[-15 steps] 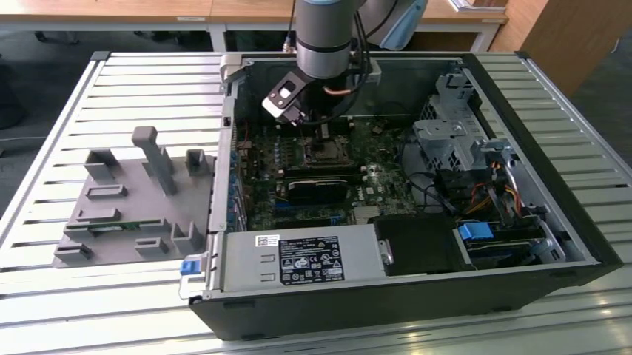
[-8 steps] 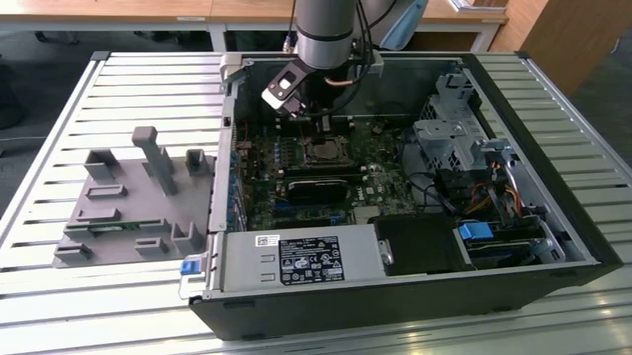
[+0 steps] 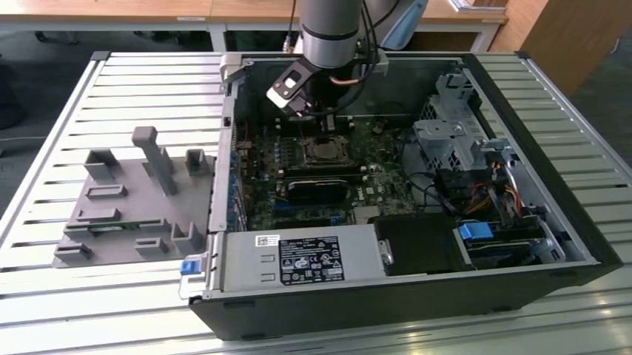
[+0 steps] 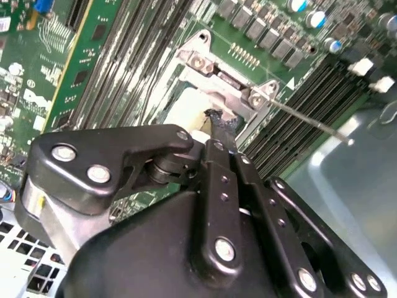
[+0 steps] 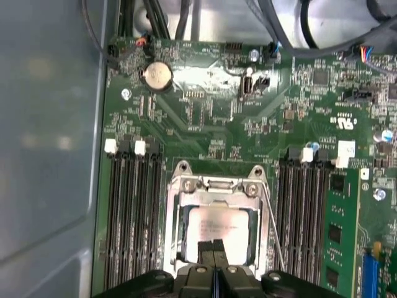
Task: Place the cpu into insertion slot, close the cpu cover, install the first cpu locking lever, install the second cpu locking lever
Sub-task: 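Close the cpu cover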
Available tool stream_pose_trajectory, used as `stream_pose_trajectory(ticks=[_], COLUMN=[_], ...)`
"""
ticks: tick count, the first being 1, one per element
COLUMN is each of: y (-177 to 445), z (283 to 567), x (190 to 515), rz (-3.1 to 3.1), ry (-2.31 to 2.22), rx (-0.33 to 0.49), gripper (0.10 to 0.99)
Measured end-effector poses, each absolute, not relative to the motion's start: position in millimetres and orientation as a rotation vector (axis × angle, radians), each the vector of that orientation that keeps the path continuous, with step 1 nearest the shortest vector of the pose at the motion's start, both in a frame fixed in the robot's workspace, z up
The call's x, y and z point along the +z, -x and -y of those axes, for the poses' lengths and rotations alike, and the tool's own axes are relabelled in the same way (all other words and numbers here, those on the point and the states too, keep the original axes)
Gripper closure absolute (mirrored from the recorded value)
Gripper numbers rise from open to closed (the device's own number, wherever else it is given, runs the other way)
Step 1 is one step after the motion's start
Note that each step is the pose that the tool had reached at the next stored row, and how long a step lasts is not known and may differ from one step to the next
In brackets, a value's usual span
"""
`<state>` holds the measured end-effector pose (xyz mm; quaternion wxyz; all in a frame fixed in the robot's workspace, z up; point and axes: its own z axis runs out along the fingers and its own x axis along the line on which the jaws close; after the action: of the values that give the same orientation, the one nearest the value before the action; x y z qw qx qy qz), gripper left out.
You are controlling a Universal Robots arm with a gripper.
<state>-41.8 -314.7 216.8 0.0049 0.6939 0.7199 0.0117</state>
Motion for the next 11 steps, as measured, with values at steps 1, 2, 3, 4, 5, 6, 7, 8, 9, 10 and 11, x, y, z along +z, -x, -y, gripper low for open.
stream_pose_trajectory(ticks=[1,2,3,4,5,6,7,8,9,10,11], y=[40.2,38.5,37.0,35.6,35.0,34.3,33.7,33.1,32.9,32.7,32.6], z=[314.7,314.7,314.7,314.7,314.7,314.7,314.7,314.7,314.7,314.7,314.6], x=[216.8,216.8,216.8,216.8,216.8,216.8,216.8,216.8,216.8,216.8,216.9], rz=[-2.255,-2.255,-2.255,-2.255,-2.255,-2.255,-2.255,-2.256,-2.256,-2.256,-2.255], ry=[-2.173,-2.173,-2.174,-2.174,-2.174,-2.174,-2.174,-2.174,-2.174,-2.174,-2.174], rx=[0.037,0.036,0.036,0.036,0.036,0.036,0.036,0.036,0.036,0.036,0.036], gripper=[0.980,0.980,0.980,0.980,0.980,0.980,0.980,0.980,0.980,0.980,0.980])
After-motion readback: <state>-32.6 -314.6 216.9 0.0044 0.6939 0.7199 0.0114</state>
